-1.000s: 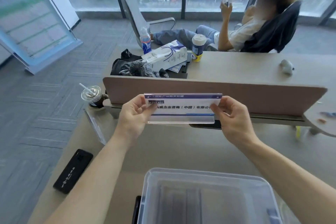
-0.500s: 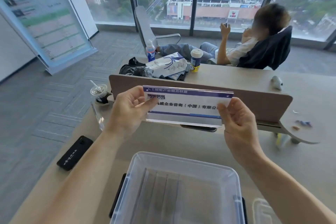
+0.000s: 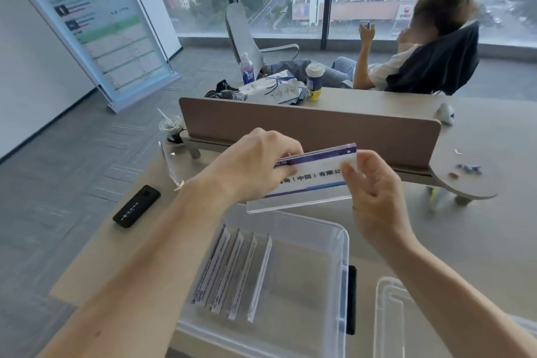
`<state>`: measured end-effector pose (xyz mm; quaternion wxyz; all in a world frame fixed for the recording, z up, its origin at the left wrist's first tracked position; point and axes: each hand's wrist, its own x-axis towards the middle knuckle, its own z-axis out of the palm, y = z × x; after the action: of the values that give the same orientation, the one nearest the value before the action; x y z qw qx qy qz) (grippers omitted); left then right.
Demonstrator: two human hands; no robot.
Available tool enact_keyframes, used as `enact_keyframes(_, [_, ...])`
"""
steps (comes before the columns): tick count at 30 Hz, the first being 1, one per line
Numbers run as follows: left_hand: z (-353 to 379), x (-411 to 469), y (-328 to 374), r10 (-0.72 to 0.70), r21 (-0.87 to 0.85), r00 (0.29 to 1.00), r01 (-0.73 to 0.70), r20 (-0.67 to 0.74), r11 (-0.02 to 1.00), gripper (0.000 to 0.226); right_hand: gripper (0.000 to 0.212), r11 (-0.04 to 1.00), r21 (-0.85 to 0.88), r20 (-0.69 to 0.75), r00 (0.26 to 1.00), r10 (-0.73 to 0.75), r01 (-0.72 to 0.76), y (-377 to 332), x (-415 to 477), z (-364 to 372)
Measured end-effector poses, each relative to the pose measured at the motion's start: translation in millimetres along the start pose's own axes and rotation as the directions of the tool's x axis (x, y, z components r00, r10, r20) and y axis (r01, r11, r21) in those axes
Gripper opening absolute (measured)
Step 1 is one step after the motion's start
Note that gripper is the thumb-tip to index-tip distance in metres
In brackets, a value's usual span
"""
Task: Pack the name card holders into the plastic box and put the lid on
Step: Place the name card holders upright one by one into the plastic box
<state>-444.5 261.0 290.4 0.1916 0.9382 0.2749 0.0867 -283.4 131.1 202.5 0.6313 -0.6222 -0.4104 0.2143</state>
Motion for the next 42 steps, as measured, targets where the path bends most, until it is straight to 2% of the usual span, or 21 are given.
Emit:
enact_keyframes(2, [4,-8,3,-0.034,-0.060,0.999,0.032,-0.027,0.998,0.006,0.033,0.992,-0.033,-0.058,0.991,0.123,-0.125,3,-5,0])
enact_keyframes(4, [8,-15,4,-0.102,-0.143,0.992,0.091,-0.070,0.986,0.008,0.051,0.940,0.114,-0.050,0.943,0.328,-0.321,3,-15,5])
enact_keyframes(6, [13,-18,5,-0.178,-0.224,0.979,0.153,-0.096,0.962,0.010,0.050,0.806,0.340,0.077,0.869,0.489,-0.484,4,-27,14])
enact_keyframes(7, [17,-19,5,-0.210,-0.253,0.973,0.180,-0.095,0.950,0.011,0.047,0.755,0.389,0.137,0.844,0.518,-0.527,5,-33,18])
enact_keyframes(9, [27,-24,5,-0.264,-0.290,0.963,0.236,-0.060,0.927,0.013,0.040,0.726,0.414,0.198,0.833,0.516,-0.549,7,-41,28])
enact_keyframes(12, [40,-33,1,-0.332,-0.328,0.943,0.318,0.014,0.890,0.018,0.034,0.696,0.422,0.198,0.808,0.554,-0.581,15,-48,39])
enact_keyframes(19, [68,-62,-15,-0.390,-0.454,0.886,0.464,0.252,0.761,0.023,0.034,0.625,0.373,0.246,0.723,0.646,-0.686,49,-76,52])
enact_keyframes(25, [105,-84,-29,-0.418,-0.512,0.839,0.544,0.348,0.665,0.021,0.037,0.556,0.349,0.278,0.650,0.708,-0.755,82,-103,62])
enact_keyframes(34, [195,-97,-74,-0.434,-0.388,0.827,0.555,0.358,0.736,0.032,0.032,0.480,0.230,0.244,0.527,0.814,-0.847,146,-133,82])
enact_keyframes(36, [215,-98,-78,-0.450,-0.348,0.817,0.565,0.359,0.748,0.026,0.033,0.473,0.178,0.222,0.503,0.835,-0.863,159,-137,87])
enact_keyframes(42, [260,-102,-89,-0.476,-0.320,0.812,0.575,0.338,0.753,0.022,0.057,0.406,0.072,0.114,0.412,0.904,-0.911,190,-140,106])
